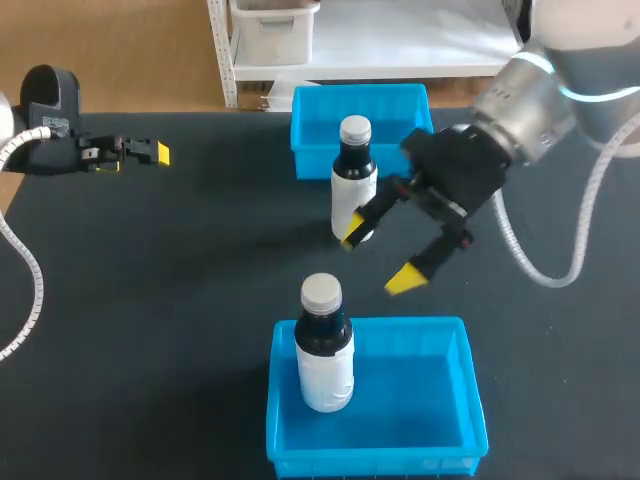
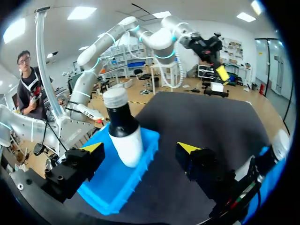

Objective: Pick up the bottle, and place it in the far bin if it is heavy, or in the near bin if it is light.

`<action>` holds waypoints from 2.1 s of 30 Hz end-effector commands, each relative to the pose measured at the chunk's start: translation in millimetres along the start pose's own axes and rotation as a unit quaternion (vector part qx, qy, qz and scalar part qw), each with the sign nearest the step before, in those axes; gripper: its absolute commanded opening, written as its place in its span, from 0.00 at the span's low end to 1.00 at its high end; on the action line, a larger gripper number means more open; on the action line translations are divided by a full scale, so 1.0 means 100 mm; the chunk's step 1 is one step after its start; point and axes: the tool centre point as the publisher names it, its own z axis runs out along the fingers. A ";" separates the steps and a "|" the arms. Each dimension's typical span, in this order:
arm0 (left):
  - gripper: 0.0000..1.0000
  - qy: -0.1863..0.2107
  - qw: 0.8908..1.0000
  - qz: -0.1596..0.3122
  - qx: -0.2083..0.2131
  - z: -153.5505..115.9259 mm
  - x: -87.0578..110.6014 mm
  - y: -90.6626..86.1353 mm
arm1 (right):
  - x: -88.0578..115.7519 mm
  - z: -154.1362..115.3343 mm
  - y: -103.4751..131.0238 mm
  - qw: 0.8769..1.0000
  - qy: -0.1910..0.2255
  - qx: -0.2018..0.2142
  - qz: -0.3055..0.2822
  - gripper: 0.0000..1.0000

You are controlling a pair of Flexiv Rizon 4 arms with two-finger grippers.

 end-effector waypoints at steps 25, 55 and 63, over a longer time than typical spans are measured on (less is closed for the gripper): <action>1.00 0.000 1.000 0.000 0.000 0.00 0.00 0.00 | 0.24 -0.96 -1.49 0.972 -0.040 0.220 0.066 1.00; 1.00 0.000 1.000 0.000 0.000 0.00 0.00 0.00 | 0.16 -0.58 -1.83 0.972 -0.058 0.215 0.079 0.78; 1.00 0.000 1.000 0.000 0.000 0.00 0.00 0.00 | 0.18 -0.55 -1.80 0.972 -0.064 0.212 0.081 0.50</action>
